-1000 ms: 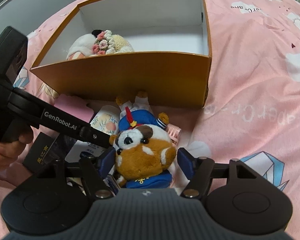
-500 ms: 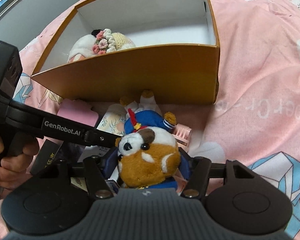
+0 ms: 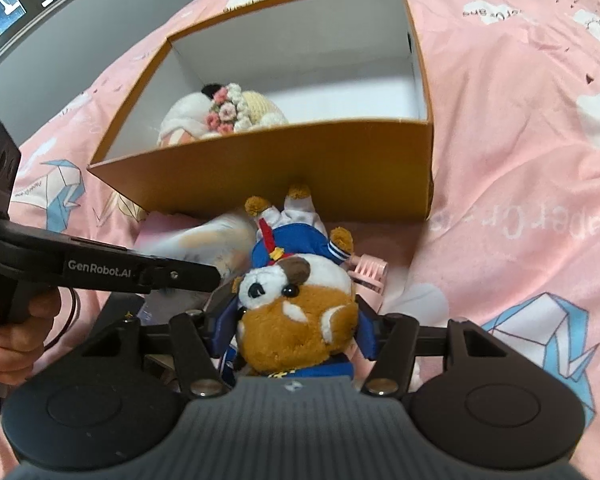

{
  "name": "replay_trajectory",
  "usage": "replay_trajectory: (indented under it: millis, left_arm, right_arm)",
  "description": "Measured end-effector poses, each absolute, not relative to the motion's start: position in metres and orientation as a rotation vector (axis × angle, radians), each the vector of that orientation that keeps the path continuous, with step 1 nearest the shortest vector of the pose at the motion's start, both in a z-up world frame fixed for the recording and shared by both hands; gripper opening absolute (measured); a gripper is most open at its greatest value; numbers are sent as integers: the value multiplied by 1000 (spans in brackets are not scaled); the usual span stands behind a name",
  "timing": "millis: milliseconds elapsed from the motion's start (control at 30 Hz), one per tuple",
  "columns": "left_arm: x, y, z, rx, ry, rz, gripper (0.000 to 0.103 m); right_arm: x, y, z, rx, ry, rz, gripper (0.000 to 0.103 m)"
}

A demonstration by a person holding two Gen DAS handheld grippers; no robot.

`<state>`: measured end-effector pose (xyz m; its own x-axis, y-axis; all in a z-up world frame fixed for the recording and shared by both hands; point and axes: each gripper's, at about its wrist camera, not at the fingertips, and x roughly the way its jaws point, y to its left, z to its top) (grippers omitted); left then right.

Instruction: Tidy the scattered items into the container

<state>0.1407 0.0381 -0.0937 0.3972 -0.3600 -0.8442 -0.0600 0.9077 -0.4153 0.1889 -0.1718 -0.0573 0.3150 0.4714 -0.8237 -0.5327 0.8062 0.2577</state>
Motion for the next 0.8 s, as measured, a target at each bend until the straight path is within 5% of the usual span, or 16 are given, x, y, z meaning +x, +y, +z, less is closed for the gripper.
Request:
replay_trajectory:
  millis: [800]
  left_arm:
    - [105,66,-16,-401,905,-165,15]
  right_arm:
    - [163,-181,16,-65,876,705,61]
